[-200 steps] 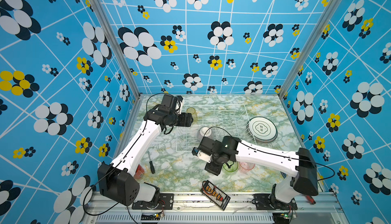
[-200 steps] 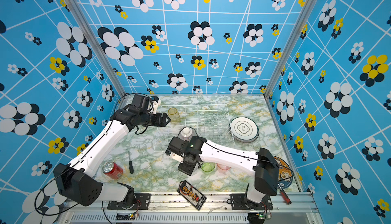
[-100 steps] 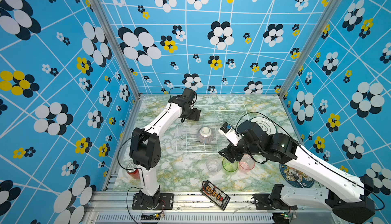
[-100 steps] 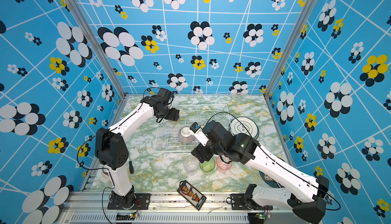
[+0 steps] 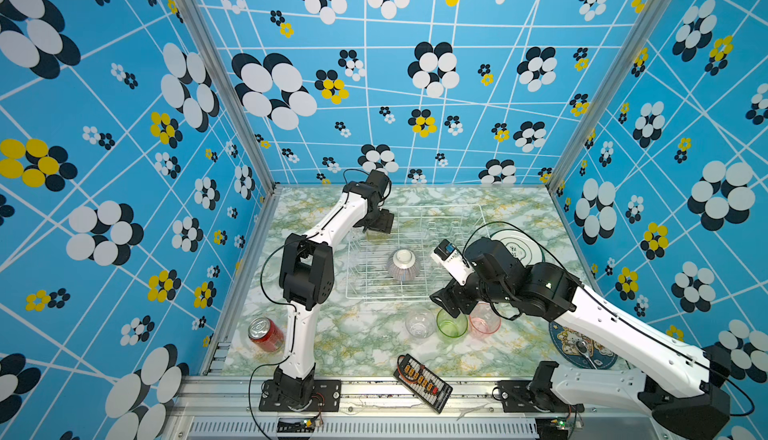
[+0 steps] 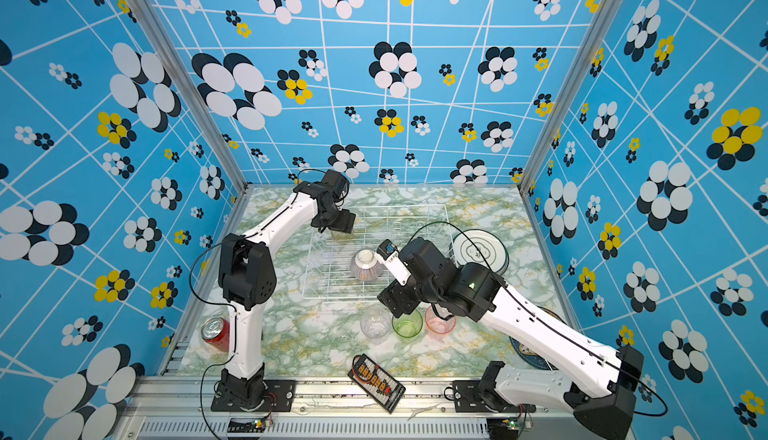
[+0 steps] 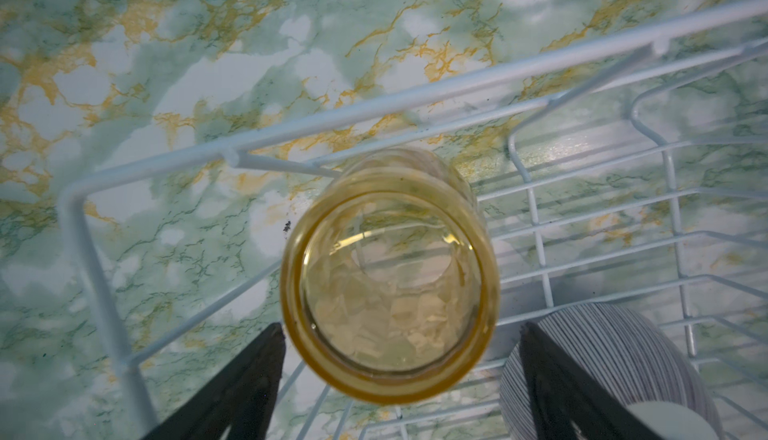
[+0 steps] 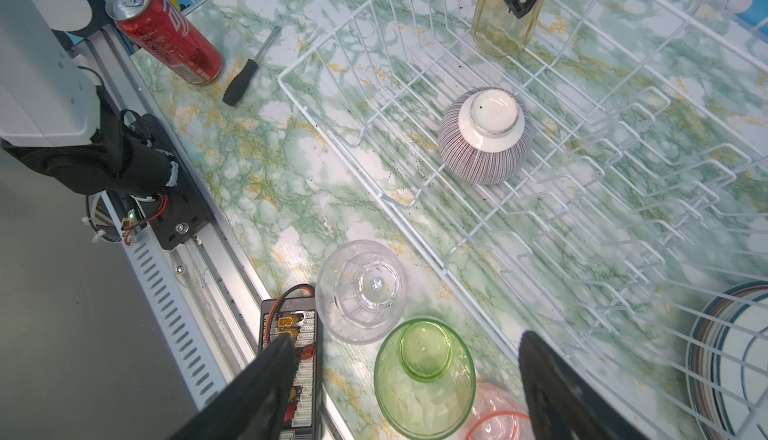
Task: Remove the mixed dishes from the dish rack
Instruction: 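Lower the left gripper onto the amber glass in the rack while the right gripper hovers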
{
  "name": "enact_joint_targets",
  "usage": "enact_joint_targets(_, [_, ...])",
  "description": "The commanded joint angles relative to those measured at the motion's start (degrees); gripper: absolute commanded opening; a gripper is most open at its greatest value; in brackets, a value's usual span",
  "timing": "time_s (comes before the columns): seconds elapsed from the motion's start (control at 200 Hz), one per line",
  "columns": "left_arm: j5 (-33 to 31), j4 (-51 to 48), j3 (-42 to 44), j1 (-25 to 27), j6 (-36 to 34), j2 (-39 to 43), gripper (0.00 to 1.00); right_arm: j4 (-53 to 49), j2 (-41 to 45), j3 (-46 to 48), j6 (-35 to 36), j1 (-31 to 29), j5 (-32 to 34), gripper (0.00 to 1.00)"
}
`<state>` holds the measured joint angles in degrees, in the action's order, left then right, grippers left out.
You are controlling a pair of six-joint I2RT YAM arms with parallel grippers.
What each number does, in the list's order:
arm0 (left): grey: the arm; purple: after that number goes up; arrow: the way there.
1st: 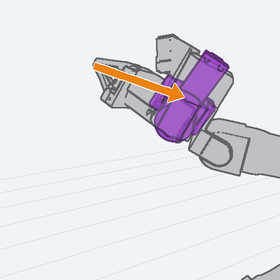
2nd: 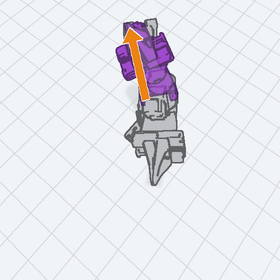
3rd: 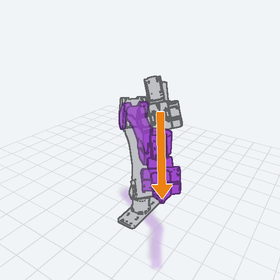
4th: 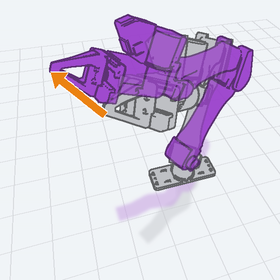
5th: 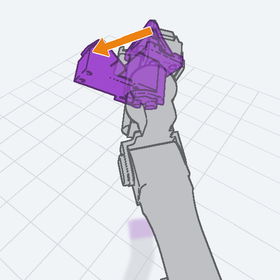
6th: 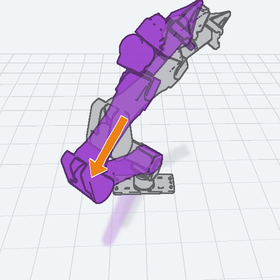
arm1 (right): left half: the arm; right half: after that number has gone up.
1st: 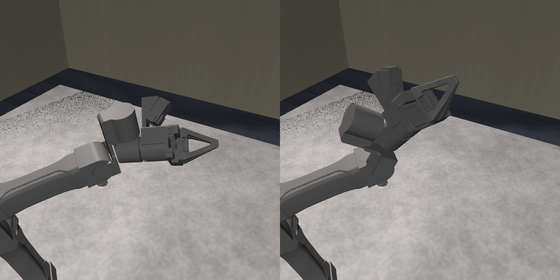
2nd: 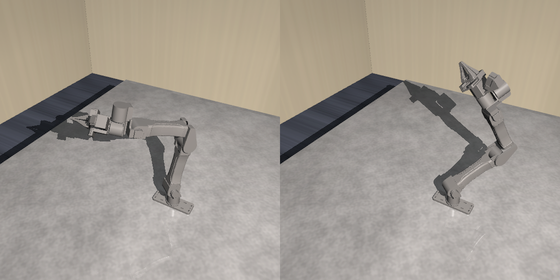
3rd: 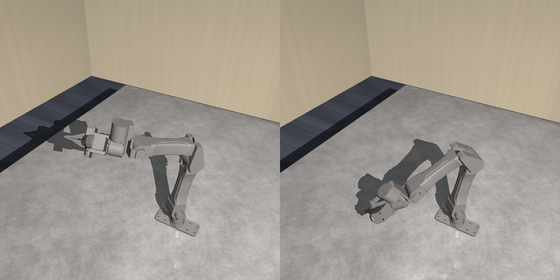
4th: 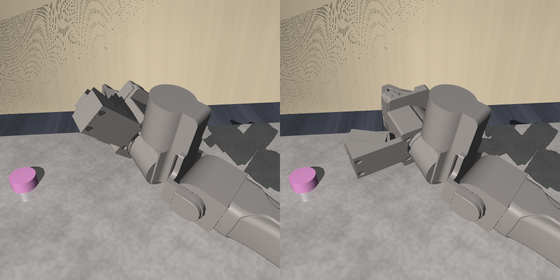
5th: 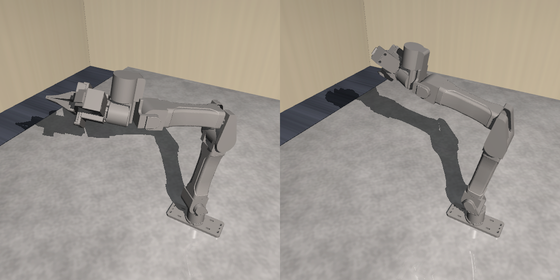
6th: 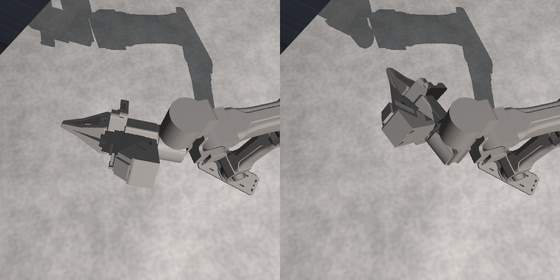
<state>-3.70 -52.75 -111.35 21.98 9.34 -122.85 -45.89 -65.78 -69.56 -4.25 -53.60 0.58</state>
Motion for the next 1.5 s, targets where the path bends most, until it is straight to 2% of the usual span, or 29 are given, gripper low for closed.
enact_joint_targets(0.0, [-0.4,-0.2,-1.8,-0.4,-0.8,-2.1,0.89,1.7,0.0,0.9,0.5,0.7,0.2,0.86])
enact_joint_targets(0.195, [-0.1,1.3,-2.1,-0.5,-0.6,-3.6,0.88,2.4,-0.8,1.3,1.0,1.7,-0.1,0.87])
enact_joint_targets(0.495, [0.4,3.7,-1.4,-0.5,-1.0,-3.8,0.76,3.6,-2.3,1.9,1.1,2.6,-1.3,0.87])
enact_joint_targets(0.65, [1.6,3.5,-0.9,-0.5,-1.6,-3.5,0.64,4.2,-3.1,2.0,1.0,3.1,-1.9,0.87])
enact_joint_targets(0.81, [3.7,5.8,3.0,-0.8,-1.6,0.6,0.61,6.8,-3.3,2.6,0.0,4.1,-4.5,0.87])
enact_joint_targets(0.865, [3.7,5.7,3.2,-1.1,-1.4,1.4,0.63,7.9,-3.4,2.8,-0.3,4.5,-5.1,0.87])
enact_joint_targets(1.055, [3.0,5.6,3.1,-0.5,-1.3,2.2,0.80,10.0,-4.1,3.1,-0.7,5.0,-5.9,0.87])
enact_joint_targets(1.215, [1.2,12.2,8.1,0.8,0.8,6.0,0.90,10.2,-4.2,3.2,-0.5,5.1,-5.8,0.87])
enact_joint_targets(1.3, [1.1,15.4,9.3,0.8,1.8,6.3,0.91,10.2,-4.0,3.3,-0.1,5.2,-5.7,0.87])
enact_joint_targets(1.495, [1.1,15.8,5.8,0.8,2.3,1.2,0.89,10.1,-2.8,3.7,0.5,5.5,-5.0,0.87])
